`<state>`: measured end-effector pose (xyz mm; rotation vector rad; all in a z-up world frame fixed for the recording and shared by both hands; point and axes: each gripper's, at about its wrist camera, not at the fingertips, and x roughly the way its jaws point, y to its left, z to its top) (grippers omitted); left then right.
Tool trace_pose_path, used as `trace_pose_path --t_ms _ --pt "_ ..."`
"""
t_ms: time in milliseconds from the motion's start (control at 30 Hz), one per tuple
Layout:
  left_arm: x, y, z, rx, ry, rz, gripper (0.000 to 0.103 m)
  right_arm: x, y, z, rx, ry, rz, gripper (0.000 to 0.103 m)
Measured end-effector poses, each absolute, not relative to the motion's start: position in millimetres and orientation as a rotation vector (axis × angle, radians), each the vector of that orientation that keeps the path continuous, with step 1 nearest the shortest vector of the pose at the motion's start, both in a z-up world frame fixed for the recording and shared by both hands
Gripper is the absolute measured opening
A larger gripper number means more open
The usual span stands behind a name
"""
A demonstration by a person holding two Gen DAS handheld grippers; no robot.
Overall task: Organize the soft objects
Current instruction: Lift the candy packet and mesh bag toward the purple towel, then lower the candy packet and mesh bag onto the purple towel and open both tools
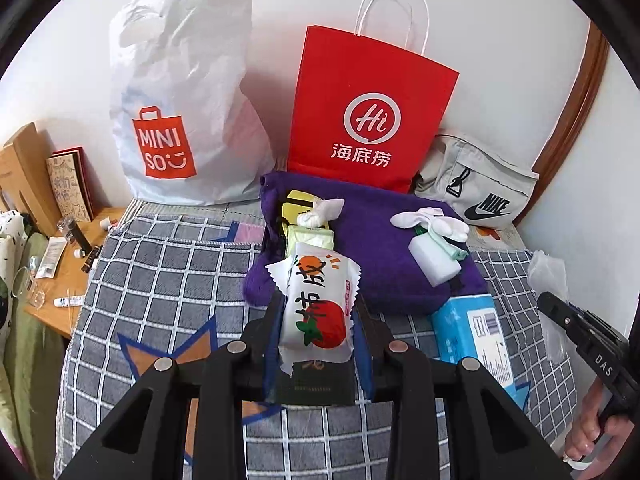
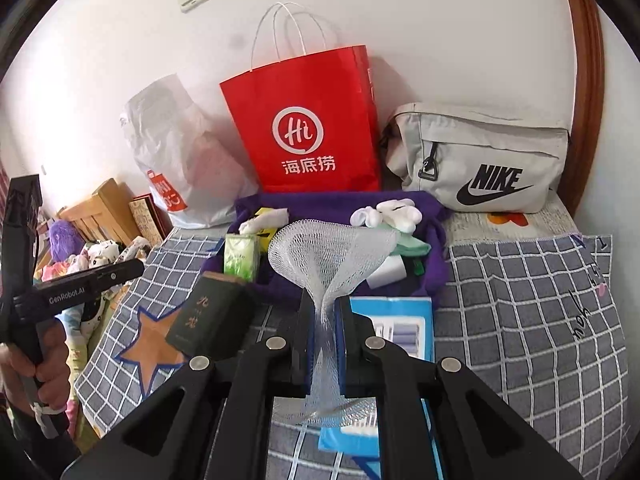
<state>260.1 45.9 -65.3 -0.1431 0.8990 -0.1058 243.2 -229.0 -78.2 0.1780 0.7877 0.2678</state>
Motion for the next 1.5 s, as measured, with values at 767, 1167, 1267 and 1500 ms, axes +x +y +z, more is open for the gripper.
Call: trace_pose_path --t_ms 767,1167,1267,1500 --pt "323.4 24.9 -73.4 -0.1 0.903 -0.137 0.03 322.8 -215.0 -94.4 0.156 0.807 0.287 0.009" --pt "352.0 27.4 -76.8 -0.103 0.901 -0.128 0.03 352.3 -210.4 -87.9 0.173 0.78 0.296 0.009" --pt "358.5 29.8 -77.0 -0.106 0.898 -0.123 0.03 361.0 -206.4 -88.9 0.166 0.779 0.3 0.009" --pt "375.8 29.4 -90.7 -0.1 0.919 -0.121 0.03 380.6 -196.2 -103.2 0.137 0.795 0.311 0.009"
